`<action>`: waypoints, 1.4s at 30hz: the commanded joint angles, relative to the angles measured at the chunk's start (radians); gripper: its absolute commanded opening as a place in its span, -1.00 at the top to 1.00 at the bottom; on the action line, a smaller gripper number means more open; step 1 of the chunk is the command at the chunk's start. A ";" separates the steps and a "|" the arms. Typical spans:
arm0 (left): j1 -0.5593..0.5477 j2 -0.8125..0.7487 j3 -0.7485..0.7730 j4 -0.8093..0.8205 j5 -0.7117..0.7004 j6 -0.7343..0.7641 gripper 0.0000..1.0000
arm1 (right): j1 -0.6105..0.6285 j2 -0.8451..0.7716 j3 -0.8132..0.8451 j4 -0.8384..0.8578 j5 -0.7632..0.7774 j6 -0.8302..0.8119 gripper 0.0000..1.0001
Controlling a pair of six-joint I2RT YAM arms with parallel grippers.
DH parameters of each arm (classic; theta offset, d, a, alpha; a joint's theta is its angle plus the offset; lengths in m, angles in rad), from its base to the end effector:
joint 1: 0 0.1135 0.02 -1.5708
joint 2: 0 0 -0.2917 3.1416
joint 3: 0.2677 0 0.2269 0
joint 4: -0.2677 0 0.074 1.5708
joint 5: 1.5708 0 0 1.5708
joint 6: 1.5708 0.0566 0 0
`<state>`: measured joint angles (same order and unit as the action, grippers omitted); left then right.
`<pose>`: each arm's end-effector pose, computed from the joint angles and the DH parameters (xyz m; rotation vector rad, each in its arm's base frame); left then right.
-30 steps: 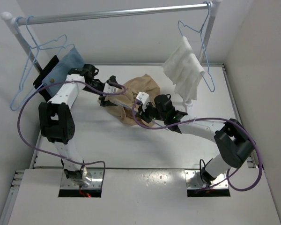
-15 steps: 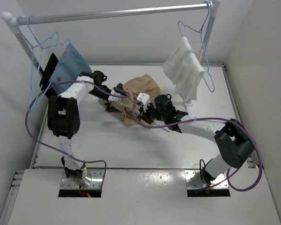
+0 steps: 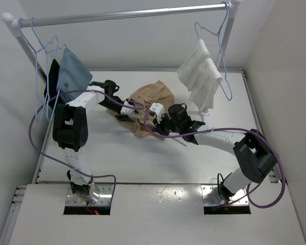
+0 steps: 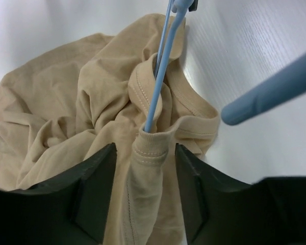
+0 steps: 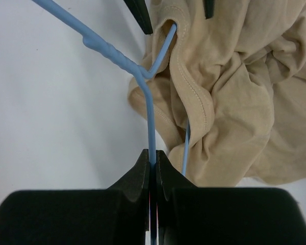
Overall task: Place the t-shirt on the hanger
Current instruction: Place tshirt on hanger
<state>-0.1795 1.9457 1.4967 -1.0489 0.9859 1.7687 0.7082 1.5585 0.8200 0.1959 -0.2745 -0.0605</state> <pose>0.3435 -0.1103 0.2391 1.9023 1.2385 -0.7951 0.2396 0.2254 0.2359 -0.9652 1.9375 0.6704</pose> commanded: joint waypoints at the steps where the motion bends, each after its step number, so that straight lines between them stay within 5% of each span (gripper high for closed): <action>1: -0.040 0.024 -0.016 0.041 -0.107 0.037 -0.08 | 0.013 -0.022 0.068 0.232 -0.054 0.011 1.00; 12: -0.089 0.035 -0.013 0.020 -0.092 0.015 1.00 | 0.013 -0.021 0.068 0.251 -0.054 0.011 1.00; 22: -0.098 0.024 0.056 -0.252 0.052 0.193 1.00 | 0.022 -0.031 0.068 0.272 -0.034 0.021 1.00; 29: -0.116 0.024 0.065 -0.252 0.114 0.160 0.39 | 0.022 -0.040 0.068 0.306 -0.023 0.030 1.00; 35: -0.117 0.024 0.065 -0.252 0.102 0.141 0.22 | 0.022 -0.063 0.059 0.349 0.015 0.051 1.00; 39: -0.117 0.015 0.066 -0.252 0.056 0.163 1.00 | 0.022 -0.063 0.059 0.349 0.015 0.051 1.00; 42: -0.117 0.006 0.077 -0.252 0.046 0.163 1.00 | 0.022 -0.072 0.059 0.338 0.015 0.051 1.00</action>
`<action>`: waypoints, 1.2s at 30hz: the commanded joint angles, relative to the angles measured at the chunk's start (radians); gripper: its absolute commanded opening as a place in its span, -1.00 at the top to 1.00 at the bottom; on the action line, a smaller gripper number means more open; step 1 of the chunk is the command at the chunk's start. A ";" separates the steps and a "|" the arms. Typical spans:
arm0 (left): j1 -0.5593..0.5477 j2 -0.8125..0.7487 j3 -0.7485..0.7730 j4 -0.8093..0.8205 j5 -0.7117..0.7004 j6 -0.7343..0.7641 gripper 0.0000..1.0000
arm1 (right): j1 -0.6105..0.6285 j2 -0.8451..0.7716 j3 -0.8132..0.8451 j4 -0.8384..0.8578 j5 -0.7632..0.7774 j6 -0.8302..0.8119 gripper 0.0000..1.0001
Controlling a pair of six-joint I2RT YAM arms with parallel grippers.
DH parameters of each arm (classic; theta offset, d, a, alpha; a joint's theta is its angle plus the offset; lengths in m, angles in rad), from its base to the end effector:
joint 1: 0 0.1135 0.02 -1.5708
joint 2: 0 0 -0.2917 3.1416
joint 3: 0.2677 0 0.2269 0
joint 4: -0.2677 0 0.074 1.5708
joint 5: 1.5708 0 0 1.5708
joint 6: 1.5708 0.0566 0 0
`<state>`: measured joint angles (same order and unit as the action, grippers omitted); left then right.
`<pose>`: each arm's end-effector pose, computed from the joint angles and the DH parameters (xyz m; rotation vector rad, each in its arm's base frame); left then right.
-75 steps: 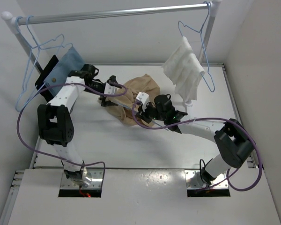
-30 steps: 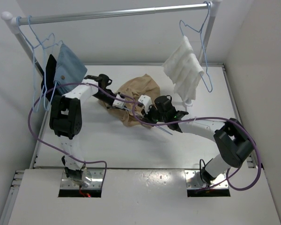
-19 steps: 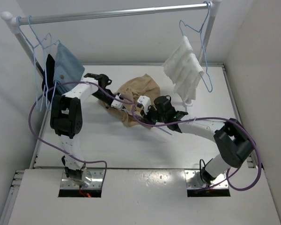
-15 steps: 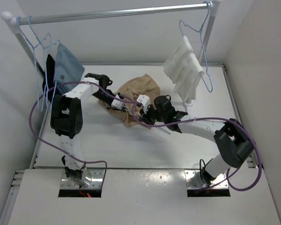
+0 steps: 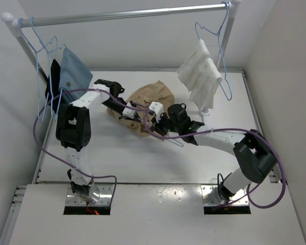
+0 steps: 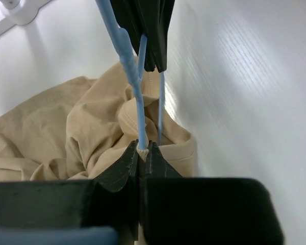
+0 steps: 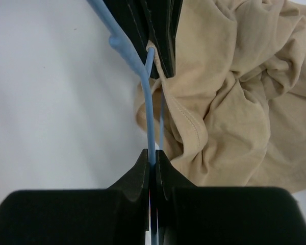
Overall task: Place the t-shirt on the hanger
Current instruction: Place tshirt on hanger
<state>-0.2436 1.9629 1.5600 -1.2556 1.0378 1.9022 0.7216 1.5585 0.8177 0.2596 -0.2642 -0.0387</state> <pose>0.3253 -0.1311 0.2501 1.9572 1.1283 -0.9442 0.2398 0.2307 0.2423 -0.9361 1.8870 0.6889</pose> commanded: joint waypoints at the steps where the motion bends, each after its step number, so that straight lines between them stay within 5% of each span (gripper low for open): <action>1: -0.043 -0.012 0.014 -0.045 -0.005 0.029 1.00 | 0.009 -0.072 0.061 0.274 0.005 0.030 1.00; 5: -0.043 -0.033 0.035 -0.045 -0.015 0.029 1.00 | 0.009 -0.072 0.072 0.235 0.005 0.040 0.98; 8: -0.034 -0.044 0.044 -0.045 -0.047 0.029 1.00 | -0.002 -0.072 0.130 0.106 -0.010 0.040 0.03; 11: -0.034 -0.079 0.020 -0.045 -0.139 0.053 1.00 | -0.002 -0.072 0.213 -0.046 0.049 0.074 -0.30; 16: -0.014 -0.125 -0.043 -0.045 -0.225 0.119 1.00 | -0.002 -0.075 0.299 -0.175 0.155 0.161 -0.30; 21: -0.005 -0.174 -0.107 -0.045 -0.277 0.182 1.00 | -0.002 0.093 0.370 -0.336 0.209 0.276 0.23; 27: -0.005 -0.211 -0.167 -0.027 -0.301 0.213 1.00 | 0.007 0.212 0.322 -0.309 0.198 0.267 -0.15; 36: -0.005 -0.245 -0.216 -0.018 -0.312 0.213 1.00 | -0.002 0.291 0.268 -0.342 0.316 0.327 -0.04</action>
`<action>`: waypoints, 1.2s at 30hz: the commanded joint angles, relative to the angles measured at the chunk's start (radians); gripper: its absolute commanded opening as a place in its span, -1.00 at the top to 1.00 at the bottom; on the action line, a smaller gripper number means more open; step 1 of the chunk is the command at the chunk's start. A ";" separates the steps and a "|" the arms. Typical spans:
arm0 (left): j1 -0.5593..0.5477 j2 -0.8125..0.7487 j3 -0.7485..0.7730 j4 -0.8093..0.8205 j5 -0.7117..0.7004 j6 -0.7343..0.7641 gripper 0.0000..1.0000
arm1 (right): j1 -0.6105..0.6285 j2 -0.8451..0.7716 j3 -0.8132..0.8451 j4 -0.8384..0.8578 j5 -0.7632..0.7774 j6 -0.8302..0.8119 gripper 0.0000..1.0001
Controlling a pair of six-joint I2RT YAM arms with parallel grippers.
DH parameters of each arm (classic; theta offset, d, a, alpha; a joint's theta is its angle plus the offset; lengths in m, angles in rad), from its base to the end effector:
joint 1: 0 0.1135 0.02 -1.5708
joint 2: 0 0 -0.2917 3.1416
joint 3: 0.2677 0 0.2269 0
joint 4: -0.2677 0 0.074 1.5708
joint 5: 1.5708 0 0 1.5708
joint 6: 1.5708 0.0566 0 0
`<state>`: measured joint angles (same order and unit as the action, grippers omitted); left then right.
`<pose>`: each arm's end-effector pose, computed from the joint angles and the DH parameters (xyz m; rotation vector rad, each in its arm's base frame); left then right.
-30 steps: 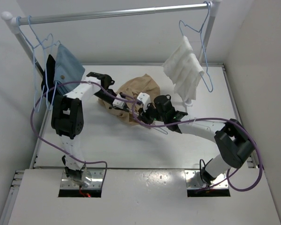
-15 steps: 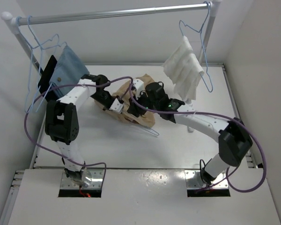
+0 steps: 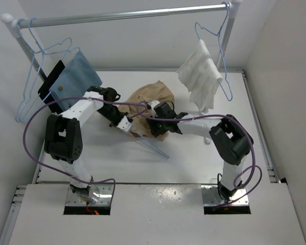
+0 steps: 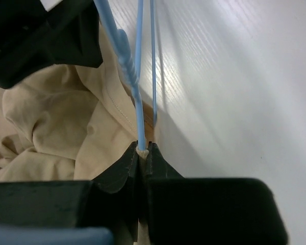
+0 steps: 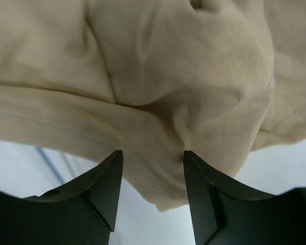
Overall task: Place the t-shirt on the hanger
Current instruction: Place tshirt on hanger
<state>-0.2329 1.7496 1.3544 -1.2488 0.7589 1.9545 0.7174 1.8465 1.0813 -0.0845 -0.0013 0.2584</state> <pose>0.2717 -0.1045 0.2569 2.2184 1.1881 -0.7239 0.2901 0.2532 0.1878 -0.5624 2.4050 0.4379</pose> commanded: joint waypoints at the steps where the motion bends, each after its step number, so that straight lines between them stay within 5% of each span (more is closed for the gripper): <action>1: -0.016 -0.032 -0.011 -0.024 -0.033 0.161 1.00 | 0.002 0.017 0.005 0.002 0.053 0.030 -0.01; 19: -0.016 -0.041 -0.029 -0.006 -0.015 0.112 1.00 | 0.024 -0.182 -0.224 0.034 0.023 -0.103 0.05; 31: -0.016 -0.050 -0.038 0.012 -0.015 0.092 1.00 | 0.053 -0.124 -0.190 0.089 0.066 -0.133 0.05; 36: -0.016 -0.059 -0.038 0.012 -0.015 0.074 1.00 | 0.063 -0.067 -0.152 0.089 0.075 -0.133 0.23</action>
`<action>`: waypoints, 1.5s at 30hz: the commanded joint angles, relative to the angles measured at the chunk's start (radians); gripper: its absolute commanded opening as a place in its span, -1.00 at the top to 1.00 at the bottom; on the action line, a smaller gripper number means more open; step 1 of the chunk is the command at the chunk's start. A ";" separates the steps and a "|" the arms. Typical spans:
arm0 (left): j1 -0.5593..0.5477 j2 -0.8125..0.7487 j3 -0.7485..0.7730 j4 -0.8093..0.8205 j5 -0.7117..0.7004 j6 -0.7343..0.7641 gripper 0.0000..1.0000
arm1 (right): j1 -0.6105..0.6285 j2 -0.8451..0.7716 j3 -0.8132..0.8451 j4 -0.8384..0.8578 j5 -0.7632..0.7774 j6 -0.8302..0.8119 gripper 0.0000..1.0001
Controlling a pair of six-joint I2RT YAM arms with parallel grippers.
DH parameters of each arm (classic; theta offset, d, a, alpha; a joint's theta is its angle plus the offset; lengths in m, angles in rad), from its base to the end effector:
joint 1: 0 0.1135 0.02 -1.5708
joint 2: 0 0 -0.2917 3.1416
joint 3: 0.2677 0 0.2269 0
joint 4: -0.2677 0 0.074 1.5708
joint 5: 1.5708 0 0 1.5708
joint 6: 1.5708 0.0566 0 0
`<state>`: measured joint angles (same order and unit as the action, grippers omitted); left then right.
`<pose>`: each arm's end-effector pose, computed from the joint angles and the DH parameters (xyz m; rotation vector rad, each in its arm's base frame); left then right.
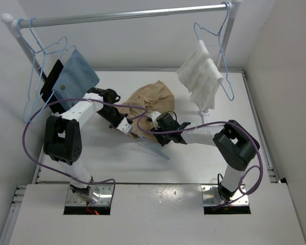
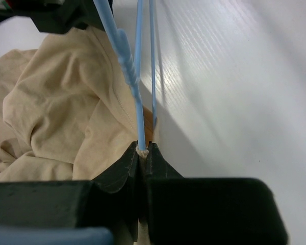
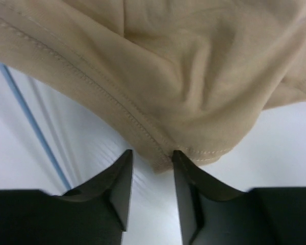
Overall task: Place the t-shirt on the hanger
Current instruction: Place tshirt on hanger
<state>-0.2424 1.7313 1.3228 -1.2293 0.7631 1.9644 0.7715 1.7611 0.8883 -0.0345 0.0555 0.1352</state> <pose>0.2659 -0.1060 0.2550 2.2255 1.1610 -0.7201 0.2475 0.2363 0.1680 -0.7604 2.3854 0.3152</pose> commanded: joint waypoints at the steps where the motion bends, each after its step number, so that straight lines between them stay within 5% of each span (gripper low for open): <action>1: -0.006 -0.041 -0.007 0.002 -0.019 0.064 1.00 | 0.009 0.030 0.041 0.039 0.018 -0.009 0.29; 7: 0.003 -0.041 -0.007 0.002 -0.019 0.054 1.00 | 0.009 0.008 0.031 0.059 0.038 0.000 0.72; 11: 0.003 -0.041 -0.007 0.002 -0.019 0.054 1.00 | 0.009 0.008 0.031 0.031 -0.023 -0.055 0.02; 18: 0.003 -0.041 -0.016 0.002 -0.019 0.045 1.00 | 0.028 -0.048 -0.008 0.067 -0.065 -0.111 -0.06; 23: 0.003 -0.041 -0.016 0.011 -0.019 0.045 1.00 | 0.028 0.029 0.050 0.038 0.046 -0.121 0.31; 34: 0.003 -0.041 -0.025 0.031 -0.019 0.016 1.00 | 0.028 0.057 0.049 0.048 -0.009 -0.160 0.31; 39: 0.003 -0.050 -0.025 0.031 -0.019 0.016 1.00 | 0.028 0.066 0.031 0.048 0.001 -0.140 0.93; 45: 0.012 -0.050 -0.034 0.051 -0.019 -0.018 1.00 | 0.006 0.020 0.031 0.058 0.044 -0.049 1.00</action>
<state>-0.2382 1.7172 1.2968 -1.1919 0.7712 1.9495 0.7872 1.8153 0.9199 0.0002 0.0723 0.0254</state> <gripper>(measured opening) 0.099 0.003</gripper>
